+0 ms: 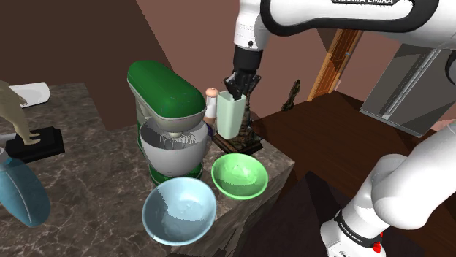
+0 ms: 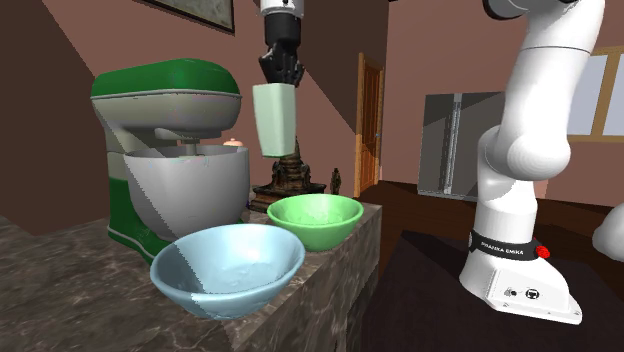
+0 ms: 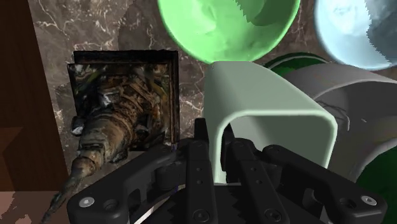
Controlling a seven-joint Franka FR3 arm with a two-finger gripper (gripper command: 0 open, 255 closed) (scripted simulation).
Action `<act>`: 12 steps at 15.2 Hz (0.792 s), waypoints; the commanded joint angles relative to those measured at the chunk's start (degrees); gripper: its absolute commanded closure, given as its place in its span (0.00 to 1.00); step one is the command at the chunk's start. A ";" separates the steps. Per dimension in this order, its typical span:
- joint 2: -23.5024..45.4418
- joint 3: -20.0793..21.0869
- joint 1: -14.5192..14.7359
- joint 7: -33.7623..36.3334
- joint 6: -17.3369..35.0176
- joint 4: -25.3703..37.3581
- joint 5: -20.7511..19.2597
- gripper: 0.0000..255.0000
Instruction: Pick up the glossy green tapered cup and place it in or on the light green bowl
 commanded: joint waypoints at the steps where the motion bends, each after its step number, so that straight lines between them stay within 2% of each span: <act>1: -4.18 0.30 0.57 0.61 -0.87 -3.18 1.07 1.00; 7: -14.93 1.30 2.63 2.86 -5.13 -9.34 3.99 1.00; 12: -15.73 1.48 2.82 2.72 -1.37 -13.89 4.28 1.00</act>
